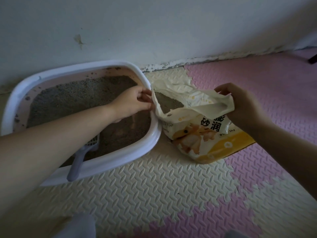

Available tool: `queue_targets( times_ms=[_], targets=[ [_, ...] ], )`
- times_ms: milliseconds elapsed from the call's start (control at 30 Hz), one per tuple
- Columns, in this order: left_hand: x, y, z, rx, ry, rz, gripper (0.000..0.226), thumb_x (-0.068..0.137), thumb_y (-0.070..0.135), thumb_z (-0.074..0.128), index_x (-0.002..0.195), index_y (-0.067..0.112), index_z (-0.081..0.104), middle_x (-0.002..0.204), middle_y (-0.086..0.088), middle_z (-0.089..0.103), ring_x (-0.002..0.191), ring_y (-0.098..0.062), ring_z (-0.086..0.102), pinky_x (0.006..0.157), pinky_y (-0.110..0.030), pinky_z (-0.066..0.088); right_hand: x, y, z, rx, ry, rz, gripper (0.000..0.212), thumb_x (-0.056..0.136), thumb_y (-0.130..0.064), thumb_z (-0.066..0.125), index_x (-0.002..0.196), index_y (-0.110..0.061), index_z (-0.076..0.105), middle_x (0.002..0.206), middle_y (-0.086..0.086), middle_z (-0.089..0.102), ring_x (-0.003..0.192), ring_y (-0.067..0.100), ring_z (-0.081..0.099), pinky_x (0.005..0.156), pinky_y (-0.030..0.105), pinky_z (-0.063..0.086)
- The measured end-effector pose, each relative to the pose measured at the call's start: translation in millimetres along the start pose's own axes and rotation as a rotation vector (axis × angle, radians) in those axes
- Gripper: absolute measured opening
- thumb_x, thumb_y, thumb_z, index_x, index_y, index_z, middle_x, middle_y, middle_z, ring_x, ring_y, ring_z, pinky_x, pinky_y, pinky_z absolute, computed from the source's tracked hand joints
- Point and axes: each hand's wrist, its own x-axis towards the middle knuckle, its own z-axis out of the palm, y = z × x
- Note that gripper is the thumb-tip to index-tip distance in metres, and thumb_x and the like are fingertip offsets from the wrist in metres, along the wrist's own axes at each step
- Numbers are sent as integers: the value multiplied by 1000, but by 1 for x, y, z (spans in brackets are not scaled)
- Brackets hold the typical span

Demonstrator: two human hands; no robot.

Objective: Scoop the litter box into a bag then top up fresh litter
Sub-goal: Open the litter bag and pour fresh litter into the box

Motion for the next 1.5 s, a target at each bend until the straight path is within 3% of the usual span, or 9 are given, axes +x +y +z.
queue_targets(
  times_ms=[100, 367, 600, 767, 900, 1033, 1267, 1400, 1500],
  targets=[
    [15, 8, 9, 23, -6, 8, 47, 79, 8, 75, 121, 10, 55, 108, -13, 65, 100, -24, 65, 87, -31, 55, -2, 9, -11, 8, 15, 17, 29, 78, 4, 64, 93, -20, 63, 84, -12, 59, 73, 0, 56, 56, 17, 40],
    [47, 16, 43, 194, -138, -24, 74, 74, 28, 80, 136, 22, 40, 143, 5, 42, 118, -7, 52, 97, -31, 48, -14, 31, -29, 20, 57, 18, 14, 81, -2, 67, 76, -15, 62, 75, -8, 60, 68, 9, 60, 50, 8, 42],
    [92, 24, 79, -20, -161, -127, 114, 67, 28, 85, 152, 26, 9, 154, 0, 30, 132, -16, 42, 108, -42, 40, -32, 37, -31, 3, 70, -5, 8, 81, -5, 68, 76, -12, 66, 80, -9, 62, 70, 7, 61, 58, 21, 53],
    [117, 35, 93, -91, -353, -76, 86, 66, -5, 55, 142, 30, 35, 134, 7, 52, 125, -13, 49, 106, -40, 40, -45, 43, -36, 61, 30, -2, 17, 79, 4, 66, 79, -12, 68, 88, -10, 61, 77, 4, 60, 67, 21, 53],
    [133, 36, 105, -124, -468, -117, 91, 57, -1, 58, 140, 30, 37, 132, -3, 57, 126, -21, 50, 108, -42, 39, -52, 49, -43, 46, 0, -24, 23, 77, 8, 65, 80, -15, 69, 89, -11, 61, 80, 3, 60, 67, 18, 52],
    [146, 38, 125, -118, -530, -106, 61, 74, -9, 55, 129, 17, 52, 127, -10, 60, 123, -22, 54, 110, -44, 38, -55, 56, -48, 60, -5, -26, 26, 78, 7, 65, 80, -18, 69, 88, -13, 61, 79, 3, 61, 66, 18, 53],
    [162, 30, 140, -205, -518, -71, 52, 83, 13, 67, 132, 12, 52, 130, -8, 60, 122, -19, 55, 107, -36, 40, -74, 81, -53, 221, 128, 133, 23, 80, 4, 67, 79, -19, 69, 86, -10, 62, 77, 9, 62, 63, 22, 54],
    [153, 32, 148, -187, -400, -39, 43, 90, 18, 63, 131, 13, 53, 124, -1, 64, 115, -13, 60, 99, -29, 48, -78, 81, -50, 383, 265, 255, 26, 83, -3, 66, 83, -28, 66, 87, -2, 68, 81, 14, 67, 68, 28, 58],
    [145, 35, 151, -140, -300, 2, 32, 90, 22, 63, 121, 13, 61, 116, -1, 69, 107, -12, 65, 91, -27, 52, -77, 77, -51, 436, 355, 304, 28, 84, -2, 65, 84, -30, 67, 86, -5, 71, 80, 9, 68, 67, 21, 57]
  ],
)
